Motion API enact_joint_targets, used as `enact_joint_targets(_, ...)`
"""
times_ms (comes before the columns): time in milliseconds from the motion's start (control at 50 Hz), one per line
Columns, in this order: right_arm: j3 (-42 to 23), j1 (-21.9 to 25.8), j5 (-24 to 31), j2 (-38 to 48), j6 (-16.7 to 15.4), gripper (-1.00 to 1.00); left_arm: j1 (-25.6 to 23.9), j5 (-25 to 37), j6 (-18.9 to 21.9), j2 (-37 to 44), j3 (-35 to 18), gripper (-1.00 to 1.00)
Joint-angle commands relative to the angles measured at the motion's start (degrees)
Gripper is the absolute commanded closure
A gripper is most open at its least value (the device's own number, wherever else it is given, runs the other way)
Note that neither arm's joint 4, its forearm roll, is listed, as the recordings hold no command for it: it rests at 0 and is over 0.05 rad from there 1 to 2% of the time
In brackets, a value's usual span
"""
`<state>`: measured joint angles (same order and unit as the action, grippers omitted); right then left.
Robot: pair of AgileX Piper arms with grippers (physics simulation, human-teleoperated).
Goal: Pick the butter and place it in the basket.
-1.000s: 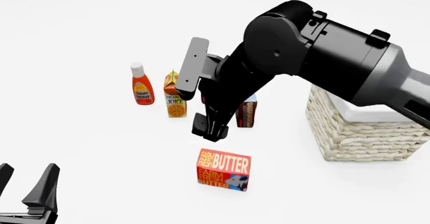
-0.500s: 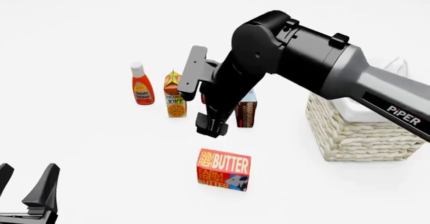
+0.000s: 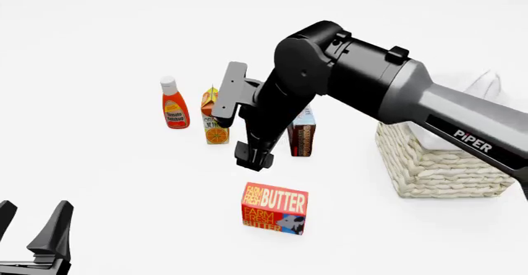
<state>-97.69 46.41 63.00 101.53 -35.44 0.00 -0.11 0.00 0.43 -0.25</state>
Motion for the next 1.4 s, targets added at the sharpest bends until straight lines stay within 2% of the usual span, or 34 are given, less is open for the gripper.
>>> enact_joint_targets(20,0.89,0.80,-1.12,0.29,0.31,-1.00,0.00,0.00,0.00,0.00,0.00,-1.00)
enact_joint_targets(500,3.72,3.28,-3.27,-0.77,1.83,-1.00,0.00,0.00,0.00,0.00,0.00,-1.00)
enact_joint_targets(1400,5.62,2.70,-6.99,2.31,2.06,-1.00,0.00,0.00,0.00,0.00,0.00,-1.00)
